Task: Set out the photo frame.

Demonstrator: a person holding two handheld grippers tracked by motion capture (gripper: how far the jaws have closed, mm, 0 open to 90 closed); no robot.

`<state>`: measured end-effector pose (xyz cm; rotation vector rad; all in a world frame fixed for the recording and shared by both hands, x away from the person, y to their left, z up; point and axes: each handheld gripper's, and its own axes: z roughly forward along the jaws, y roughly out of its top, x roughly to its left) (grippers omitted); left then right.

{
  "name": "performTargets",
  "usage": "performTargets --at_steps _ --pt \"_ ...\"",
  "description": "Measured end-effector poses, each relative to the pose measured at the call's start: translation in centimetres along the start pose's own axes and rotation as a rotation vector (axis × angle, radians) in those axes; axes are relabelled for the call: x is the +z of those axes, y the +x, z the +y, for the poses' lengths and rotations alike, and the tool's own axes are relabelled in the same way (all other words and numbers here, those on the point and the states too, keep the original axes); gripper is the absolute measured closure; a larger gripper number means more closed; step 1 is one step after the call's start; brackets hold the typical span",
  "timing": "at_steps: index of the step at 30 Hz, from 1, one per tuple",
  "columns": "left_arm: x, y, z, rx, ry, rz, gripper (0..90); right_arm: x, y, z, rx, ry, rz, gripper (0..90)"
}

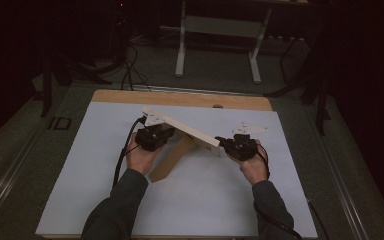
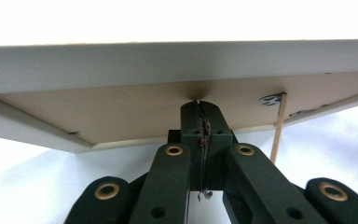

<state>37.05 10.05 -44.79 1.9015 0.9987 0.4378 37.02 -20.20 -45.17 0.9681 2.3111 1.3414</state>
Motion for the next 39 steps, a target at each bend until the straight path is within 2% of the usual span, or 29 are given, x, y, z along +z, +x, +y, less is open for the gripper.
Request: performTargets --at_steps 4,39 --pt "0.0 -0.3 0.1 0.012 0.000 -0.006 90.0 0.0 0.3 0.1 -0.008 0.000 0.007 90.0" --pt "-0.5 -1.3 1.2 0.039 -0.015 -0.054 90.0 0.1 2.4 0.2 -0.080 0.015 0.080 90.0"
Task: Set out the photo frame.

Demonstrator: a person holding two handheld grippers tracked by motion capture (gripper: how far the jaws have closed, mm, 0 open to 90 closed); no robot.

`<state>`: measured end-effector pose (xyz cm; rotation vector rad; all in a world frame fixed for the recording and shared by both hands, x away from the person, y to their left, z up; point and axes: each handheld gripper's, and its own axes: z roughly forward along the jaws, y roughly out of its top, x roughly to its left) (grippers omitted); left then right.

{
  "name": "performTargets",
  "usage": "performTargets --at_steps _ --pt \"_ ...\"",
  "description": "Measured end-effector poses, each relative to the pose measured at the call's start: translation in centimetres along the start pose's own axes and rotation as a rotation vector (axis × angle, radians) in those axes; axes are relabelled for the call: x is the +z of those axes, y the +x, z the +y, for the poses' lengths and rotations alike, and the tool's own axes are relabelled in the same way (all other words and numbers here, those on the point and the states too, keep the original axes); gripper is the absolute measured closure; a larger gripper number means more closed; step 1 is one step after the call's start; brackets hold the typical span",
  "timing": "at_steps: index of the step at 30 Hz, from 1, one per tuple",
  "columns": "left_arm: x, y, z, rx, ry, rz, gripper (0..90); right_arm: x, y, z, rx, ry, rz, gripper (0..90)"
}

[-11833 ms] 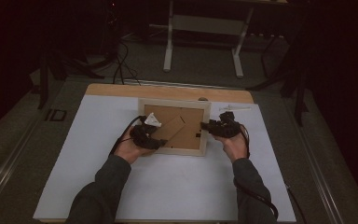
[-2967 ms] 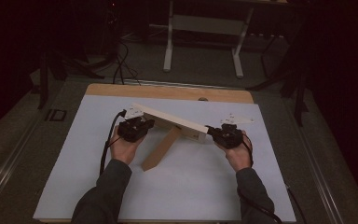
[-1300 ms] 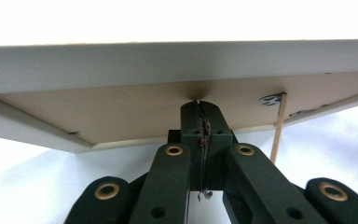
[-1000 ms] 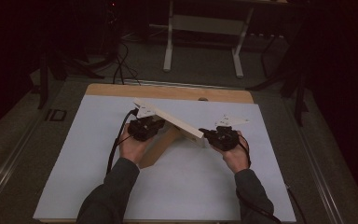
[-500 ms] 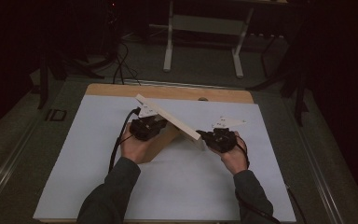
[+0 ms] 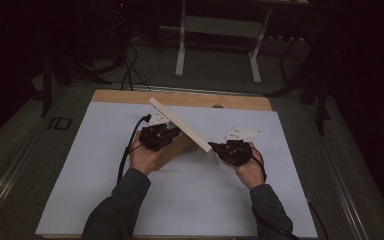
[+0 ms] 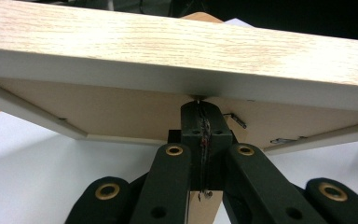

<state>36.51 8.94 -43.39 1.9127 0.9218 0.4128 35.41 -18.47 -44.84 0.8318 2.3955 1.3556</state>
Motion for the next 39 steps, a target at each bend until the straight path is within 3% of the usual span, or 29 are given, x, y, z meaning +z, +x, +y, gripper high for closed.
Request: performTargets --at_steps 22,31,39 --pt "-0.3 -0.8 0.6 0.036 0.003 -0.041 90.0 -1.0 1.0 0.0 -0.031 -0.012 0.049 90.0" --pt "0.0 -1.2 0.6 0.066 0.034 -0.064 90.0 -0.8 1.4 0.0 -0.042 -0.013 0.055 90.0" --pt "0.4 -1.3 0.6 0.049 0.033 -0.075 90.0 -0.8 2.0 0.1 -0.050 -0.020 0.070 90.0"
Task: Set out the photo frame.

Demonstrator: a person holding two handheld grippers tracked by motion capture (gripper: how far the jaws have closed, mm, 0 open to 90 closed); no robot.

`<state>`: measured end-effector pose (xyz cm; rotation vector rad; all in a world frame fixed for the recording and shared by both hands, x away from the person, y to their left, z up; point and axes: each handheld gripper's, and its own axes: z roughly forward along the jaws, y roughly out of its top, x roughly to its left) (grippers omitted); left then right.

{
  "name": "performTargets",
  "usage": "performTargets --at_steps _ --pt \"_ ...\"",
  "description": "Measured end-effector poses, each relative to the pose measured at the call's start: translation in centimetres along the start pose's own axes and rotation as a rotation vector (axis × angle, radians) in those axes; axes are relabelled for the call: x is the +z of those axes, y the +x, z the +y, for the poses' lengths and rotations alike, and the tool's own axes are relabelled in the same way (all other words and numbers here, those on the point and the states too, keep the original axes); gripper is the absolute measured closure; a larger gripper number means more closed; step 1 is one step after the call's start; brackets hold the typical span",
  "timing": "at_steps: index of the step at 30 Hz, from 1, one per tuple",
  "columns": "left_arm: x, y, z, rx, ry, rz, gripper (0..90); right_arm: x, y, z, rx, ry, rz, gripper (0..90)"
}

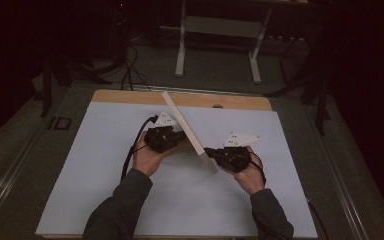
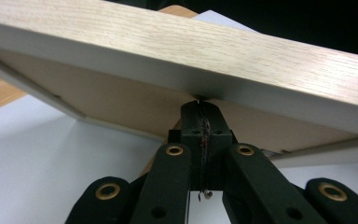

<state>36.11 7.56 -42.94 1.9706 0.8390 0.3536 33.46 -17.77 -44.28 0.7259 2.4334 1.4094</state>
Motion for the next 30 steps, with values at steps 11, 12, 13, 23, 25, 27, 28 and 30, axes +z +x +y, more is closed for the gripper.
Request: performTargets --at_steps 11,12,13,23,25,27,28,30 --pt "0.1 0.0 -0.1 0.002 0.007 -0.003 90.0 0.5 0.7 0.3 -0.015 0.007 0.022 90.0" --pt "0.1 0.0 -0.1 0.006 0.010 -0.005 90.0 0.6 0.8 0.4 -0.018 0.008 0.026 90.0" --pt "0.2 -0.1 -0.1 0.009 0.012 -0.008 90.0 0.7 0.9 0.4 -0.016 0.008 0.030 90.0" --pt "0.3 0.0 -0.3 -0.007 0.012 -0.022 90.0 1.4 1.4 0.8 -0.025 0.007 0.047 90.0" --pt "0.3 0.0 -0.3 -0.012 0.011 -0.023 90.0 1.5 1.5 0.9 -0.025 0.006 0.047 90.0" --pt "0.3 0.0 -0.4 -0.008 0.016 -0.024 90.0 1.6 1.5 1.0 -0.028 0.007 0.047 90.0" --pt "0.3 0.1 -0.4 -0.010 0.014 -0.025 90.0 1.7 1.6 1.1 -0.026 0.006 0.050 90.0" --pt "0.3 0.2 -0.5 -0.016 0.013 -0.026 90.0 1.9 1.7 1.2 -0.027 0.005 0.051 90.0"
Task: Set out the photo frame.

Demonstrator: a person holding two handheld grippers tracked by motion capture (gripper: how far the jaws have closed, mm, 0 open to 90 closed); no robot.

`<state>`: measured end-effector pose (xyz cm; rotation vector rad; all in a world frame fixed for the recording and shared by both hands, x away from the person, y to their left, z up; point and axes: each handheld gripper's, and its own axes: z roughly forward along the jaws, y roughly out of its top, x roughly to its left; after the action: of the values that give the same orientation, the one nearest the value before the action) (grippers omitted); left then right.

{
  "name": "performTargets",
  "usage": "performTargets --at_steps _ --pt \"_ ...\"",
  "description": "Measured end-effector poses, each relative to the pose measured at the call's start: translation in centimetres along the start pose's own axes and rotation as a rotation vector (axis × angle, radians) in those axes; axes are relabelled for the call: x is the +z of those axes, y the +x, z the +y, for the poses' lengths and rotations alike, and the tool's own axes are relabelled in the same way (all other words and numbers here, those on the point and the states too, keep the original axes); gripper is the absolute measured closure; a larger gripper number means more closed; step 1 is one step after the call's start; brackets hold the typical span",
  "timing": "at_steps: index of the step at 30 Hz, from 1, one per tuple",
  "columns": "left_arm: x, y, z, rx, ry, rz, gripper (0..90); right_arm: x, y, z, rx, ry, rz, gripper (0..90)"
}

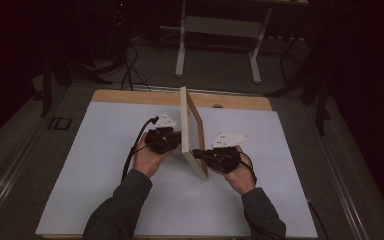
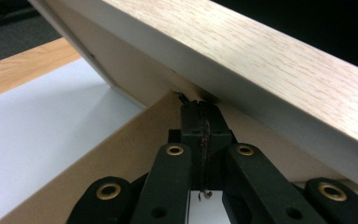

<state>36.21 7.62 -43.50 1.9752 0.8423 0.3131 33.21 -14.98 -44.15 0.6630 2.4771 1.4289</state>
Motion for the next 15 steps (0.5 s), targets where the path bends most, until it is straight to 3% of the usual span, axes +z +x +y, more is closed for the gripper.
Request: performTargets --at_steps 7,15 --pt "-0.1 0.3 -0.1 -0.008 -0.003 -0.003 90.0 0.8 0.4 0.4 -0.002 -0.003 0.015 90.0" --pt "-0.1 0.7 -0.4 -0.031 -0.026 -0.048 90.0 1.3 0.6 0.7 0.003 -0.009 0.016 90.0"
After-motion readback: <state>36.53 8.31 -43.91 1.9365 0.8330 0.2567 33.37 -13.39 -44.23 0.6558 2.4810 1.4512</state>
